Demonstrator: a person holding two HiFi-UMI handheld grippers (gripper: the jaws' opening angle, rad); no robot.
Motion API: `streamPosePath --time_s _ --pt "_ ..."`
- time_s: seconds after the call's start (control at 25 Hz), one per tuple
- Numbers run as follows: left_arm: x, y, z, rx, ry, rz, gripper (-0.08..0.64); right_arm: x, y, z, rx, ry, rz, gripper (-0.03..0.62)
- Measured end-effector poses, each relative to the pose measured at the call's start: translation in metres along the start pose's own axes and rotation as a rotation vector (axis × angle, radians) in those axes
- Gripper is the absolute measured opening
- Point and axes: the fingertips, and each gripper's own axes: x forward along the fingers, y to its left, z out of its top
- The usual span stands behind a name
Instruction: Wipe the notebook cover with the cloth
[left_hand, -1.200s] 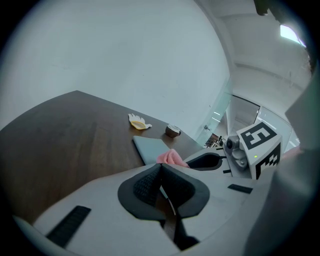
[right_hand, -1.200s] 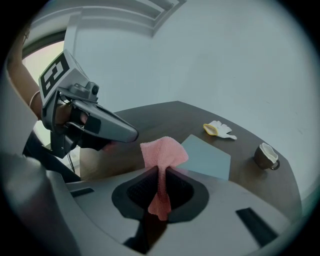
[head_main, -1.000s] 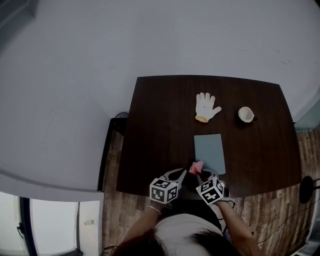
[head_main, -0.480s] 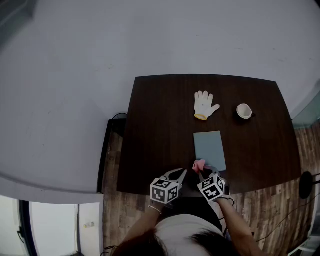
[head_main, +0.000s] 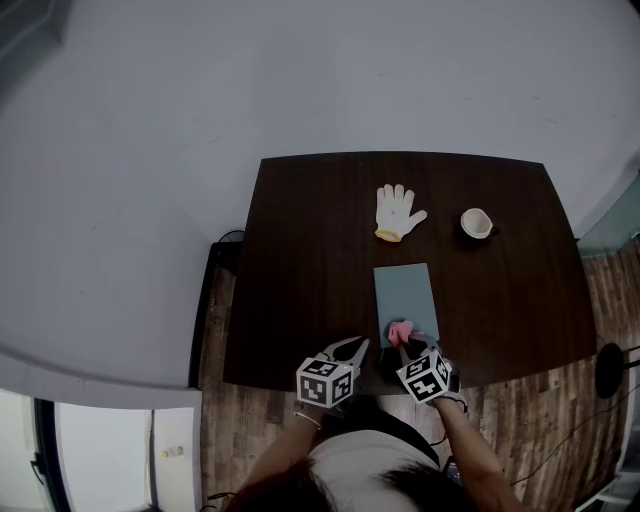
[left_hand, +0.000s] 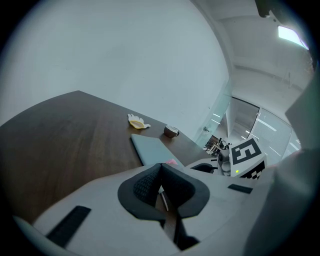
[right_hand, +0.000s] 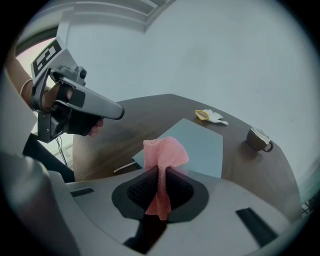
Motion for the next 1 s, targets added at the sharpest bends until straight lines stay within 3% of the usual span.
streamPosePath --time_s 0.6,1.0 --pt "0.002 -0.034 -0.014 -0.003 -0.009 0.039 0.018 -0.023 -0.052 -0.043 0.057 0.01 -0.046 0.044" --pt "-0.004 -0.048 -0.007 0.052 -0.023 0.047 0.018 -0.036 -0.07 -0.06 0.132 0.024 -0.105 0.043"
